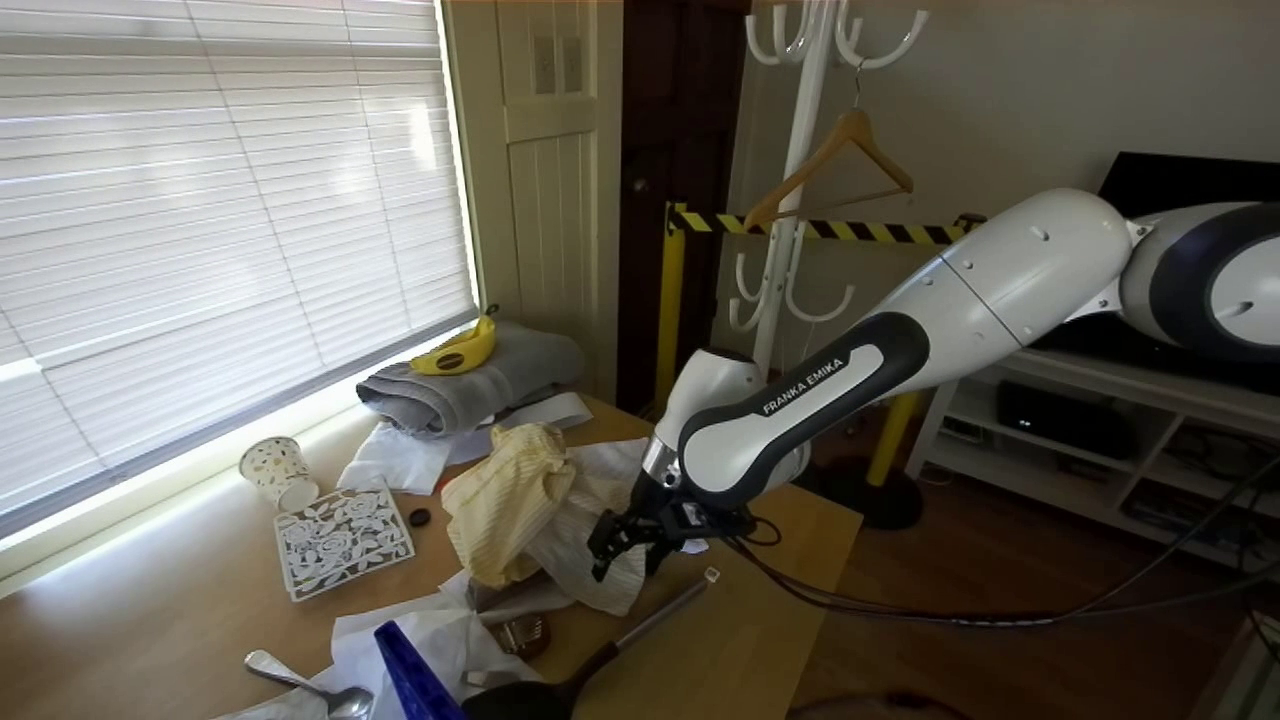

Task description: Hang the yellow towel on the stand

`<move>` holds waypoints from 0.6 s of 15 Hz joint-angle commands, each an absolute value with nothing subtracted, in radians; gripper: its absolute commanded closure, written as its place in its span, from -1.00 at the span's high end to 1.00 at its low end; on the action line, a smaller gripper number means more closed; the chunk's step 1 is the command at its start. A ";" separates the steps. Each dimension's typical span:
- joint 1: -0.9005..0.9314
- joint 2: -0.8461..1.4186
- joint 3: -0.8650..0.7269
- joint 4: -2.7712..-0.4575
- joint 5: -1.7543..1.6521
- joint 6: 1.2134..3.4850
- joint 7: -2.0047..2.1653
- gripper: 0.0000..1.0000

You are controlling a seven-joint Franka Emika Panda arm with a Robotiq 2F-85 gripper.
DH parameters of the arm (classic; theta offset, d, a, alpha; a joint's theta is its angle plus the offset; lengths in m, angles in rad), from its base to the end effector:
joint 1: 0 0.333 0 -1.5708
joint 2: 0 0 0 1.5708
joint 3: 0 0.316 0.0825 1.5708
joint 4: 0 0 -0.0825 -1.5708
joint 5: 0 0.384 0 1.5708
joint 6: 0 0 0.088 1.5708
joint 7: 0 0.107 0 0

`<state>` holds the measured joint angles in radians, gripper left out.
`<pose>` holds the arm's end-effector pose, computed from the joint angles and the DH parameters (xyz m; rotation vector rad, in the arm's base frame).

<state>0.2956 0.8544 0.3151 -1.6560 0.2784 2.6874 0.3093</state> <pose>0.5906 0.3684 0.1469 -2.7231 0.0913 -0.0098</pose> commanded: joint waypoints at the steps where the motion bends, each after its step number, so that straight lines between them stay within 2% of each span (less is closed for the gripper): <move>1: 0.380 0.843 0.209 -1.635 0.247 2.677 0.386 1.00; 2: 0.397 0.842 0.190 -1.630 0.239 2.681 0.397 1.00; 3: 0.412 0.847 0.173 -1.620 0.234 2.679 0.407 0.60; 9: 0.461 0.854 0.116 -1.594 0.217 2.666 0.447 -0.24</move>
